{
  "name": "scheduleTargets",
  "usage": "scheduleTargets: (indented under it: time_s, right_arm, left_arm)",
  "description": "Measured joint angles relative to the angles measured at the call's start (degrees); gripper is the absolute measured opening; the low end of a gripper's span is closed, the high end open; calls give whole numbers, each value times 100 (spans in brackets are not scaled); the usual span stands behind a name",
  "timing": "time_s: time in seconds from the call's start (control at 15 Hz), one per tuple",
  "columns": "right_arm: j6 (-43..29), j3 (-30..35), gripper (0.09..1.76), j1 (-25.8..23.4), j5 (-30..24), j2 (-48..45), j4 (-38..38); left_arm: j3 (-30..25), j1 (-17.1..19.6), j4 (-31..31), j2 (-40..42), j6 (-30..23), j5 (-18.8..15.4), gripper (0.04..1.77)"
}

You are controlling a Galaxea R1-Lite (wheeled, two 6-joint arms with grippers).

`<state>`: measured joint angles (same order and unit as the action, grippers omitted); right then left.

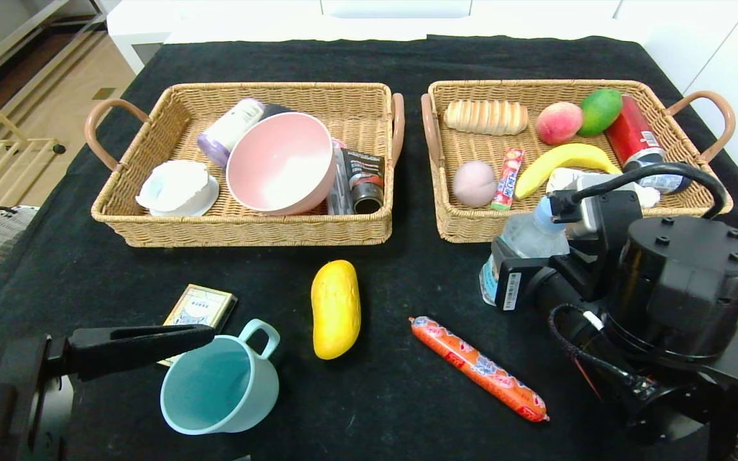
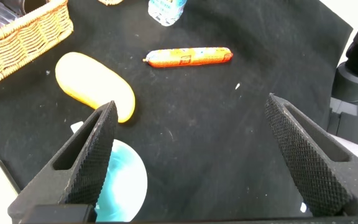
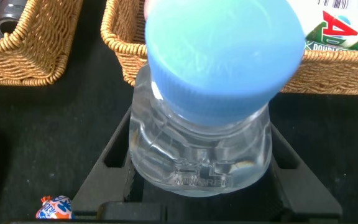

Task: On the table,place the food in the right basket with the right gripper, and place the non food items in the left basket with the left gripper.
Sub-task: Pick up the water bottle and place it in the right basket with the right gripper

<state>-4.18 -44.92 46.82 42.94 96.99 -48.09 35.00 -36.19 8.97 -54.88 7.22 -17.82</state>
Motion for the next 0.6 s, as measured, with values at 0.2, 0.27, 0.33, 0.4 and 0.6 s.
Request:
scheduleTargets:
  time_s: [0.2, 0.27, 0.33, 0.4, 0.6]
  right_arm:
    - [17, 5, 97, 0, 0, 15, -6]
    - [17, 9, 97, 0, -2, 15, -6]
    - [41, 11, 97, 2, -7, 6, -6]
    - [94, 11, 97, 2, -20, -13, 2]
    - [284, 20, 97, 41, -30, -187, 77]
  left_arm:
    - [-2, -2, 1, 0, 5, 0, 172]
    - [-2, -2, 1, 1, 2, 0, 172]
    - [-2, -2, 0, 1, 5, 0, 172]
    - [-2, -2, 1, 1, 5, 2, 172]
    - [-2, -2, 0, -7, 5, 0, 172]
